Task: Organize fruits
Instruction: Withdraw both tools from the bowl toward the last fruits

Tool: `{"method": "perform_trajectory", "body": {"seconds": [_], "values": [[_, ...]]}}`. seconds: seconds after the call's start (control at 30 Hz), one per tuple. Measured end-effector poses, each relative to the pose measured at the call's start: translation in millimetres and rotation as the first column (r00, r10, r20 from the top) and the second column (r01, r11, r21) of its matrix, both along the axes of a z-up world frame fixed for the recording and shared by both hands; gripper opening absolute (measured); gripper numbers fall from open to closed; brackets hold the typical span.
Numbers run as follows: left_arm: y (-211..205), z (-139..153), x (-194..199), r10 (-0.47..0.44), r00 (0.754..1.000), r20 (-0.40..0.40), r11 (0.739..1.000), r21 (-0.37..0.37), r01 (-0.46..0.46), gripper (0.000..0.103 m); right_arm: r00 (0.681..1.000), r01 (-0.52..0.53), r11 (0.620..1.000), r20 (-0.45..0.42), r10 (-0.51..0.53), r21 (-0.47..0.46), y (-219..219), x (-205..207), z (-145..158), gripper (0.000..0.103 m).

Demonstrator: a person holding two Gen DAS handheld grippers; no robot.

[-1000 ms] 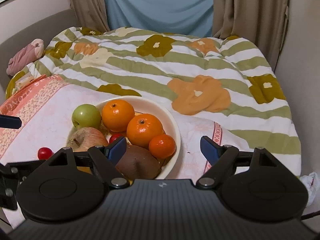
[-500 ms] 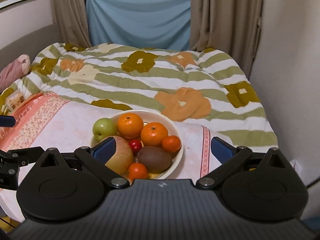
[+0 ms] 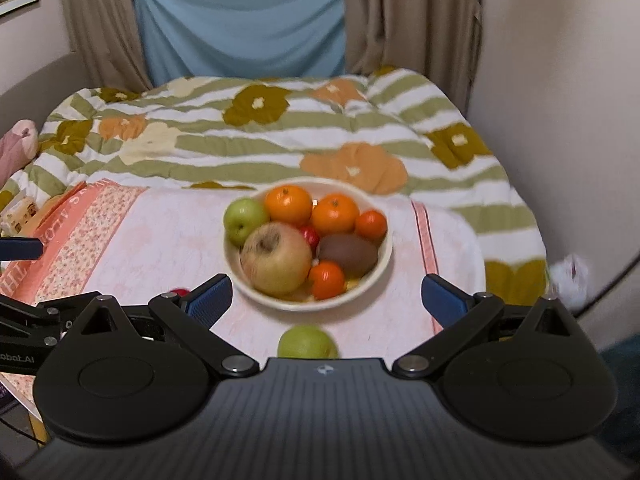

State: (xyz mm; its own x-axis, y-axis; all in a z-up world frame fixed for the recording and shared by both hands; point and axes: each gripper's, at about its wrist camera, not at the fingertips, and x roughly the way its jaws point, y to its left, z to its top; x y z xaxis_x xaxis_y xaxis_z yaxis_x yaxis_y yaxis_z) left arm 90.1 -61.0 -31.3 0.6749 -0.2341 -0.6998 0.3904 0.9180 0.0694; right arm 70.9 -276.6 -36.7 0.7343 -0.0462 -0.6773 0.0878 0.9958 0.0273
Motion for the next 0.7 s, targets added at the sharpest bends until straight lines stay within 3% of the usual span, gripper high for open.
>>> {"method": "perform_trajectory", "body": {"seconds": [0.27, 0.57, 0.7], "values": [[17.1, -25.2, 14.4, -0.081, 0.997, 0.015, 0.997, 0.012, 0.081, 0.101, 0.990, 0.115, 0.993, -0.084, -0.118, -0.034, 21.7, -11.3, -41.0, 0.103], [15.4, -65.3, 40.8, -0.171, 0.985, -0.001, 0.984, 0.050, 0.171, 0.100, 0.978, 0.194, 0.981, -0.081, -0.195, -0.022, 26.3, -11.0, -77.6, 0.103], [6.7, -82.2, 51.0, -0.247, 0.969, -0.014, 0.967, 0.067, 0.248, 0.092, 0.974, 0.218, 0.975, -0.063, -0.220, -0.029, 27.9, -9.0, -87.5, 0.103]]}}
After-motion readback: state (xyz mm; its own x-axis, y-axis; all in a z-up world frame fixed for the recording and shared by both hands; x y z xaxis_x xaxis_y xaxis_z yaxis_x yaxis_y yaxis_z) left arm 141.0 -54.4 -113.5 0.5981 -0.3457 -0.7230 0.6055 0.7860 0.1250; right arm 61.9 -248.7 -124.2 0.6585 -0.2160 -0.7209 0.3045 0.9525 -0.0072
